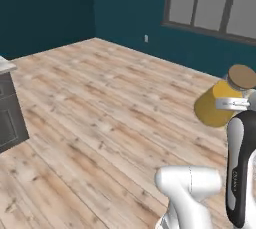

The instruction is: Place the pitcher and cup on the dining counter for serving.

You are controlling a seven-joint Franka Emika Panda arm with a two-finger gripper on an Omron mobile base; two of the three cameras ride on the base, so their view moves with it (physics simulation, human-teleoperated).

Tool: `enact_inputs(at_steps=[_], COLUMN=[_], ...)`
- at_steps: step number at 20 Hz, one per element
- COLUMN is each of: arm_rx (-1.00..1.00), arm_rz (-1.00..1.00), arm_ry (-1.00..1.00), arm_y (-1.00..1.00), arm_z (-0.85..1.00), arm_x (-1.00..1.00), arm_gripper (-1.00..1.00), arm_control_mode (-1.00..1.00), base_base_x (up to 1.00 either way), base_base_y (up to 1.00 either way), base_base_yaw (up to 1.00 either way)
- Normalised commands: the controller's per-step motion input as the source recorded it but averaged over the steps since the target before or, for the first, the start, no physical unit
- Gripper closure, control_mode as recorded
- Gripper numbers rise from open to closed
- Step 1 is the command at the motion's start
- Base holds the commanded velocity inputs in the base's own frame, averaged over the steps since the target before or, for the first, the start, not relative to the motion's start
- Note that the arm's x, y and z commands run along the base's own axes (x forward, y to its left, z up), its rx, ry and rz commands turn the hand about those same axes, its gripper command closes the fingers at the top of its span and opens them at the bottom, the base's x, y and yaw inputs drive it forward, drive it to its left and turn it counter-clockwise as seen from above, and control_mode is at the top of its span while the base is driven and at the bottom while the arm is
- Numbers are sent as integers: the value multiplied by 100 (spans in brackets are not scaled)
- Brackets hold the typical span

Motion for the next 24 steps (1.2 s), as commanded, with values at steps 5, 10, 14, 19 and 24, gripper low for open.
enact_inputs(at_steps=[5,10,14,19,24], arm_rx=[0,0,0,0,0], arm_rz=[0,0,0,0,0], arm_ry=[0,0,0,0,0], arm_y=[0,0,0,0,0], arm_z=[0,0,0,0,0], arm_x=[0,0,0,0,0], arm_gripper=[100,100,100,100,100], arm_control_mode=[100,100,100,100,100], base_base_x=[43,75,99,100,100], base_base_y=[1,9,1,0,-3], base_base_yaw=[90,78,64,47,25])
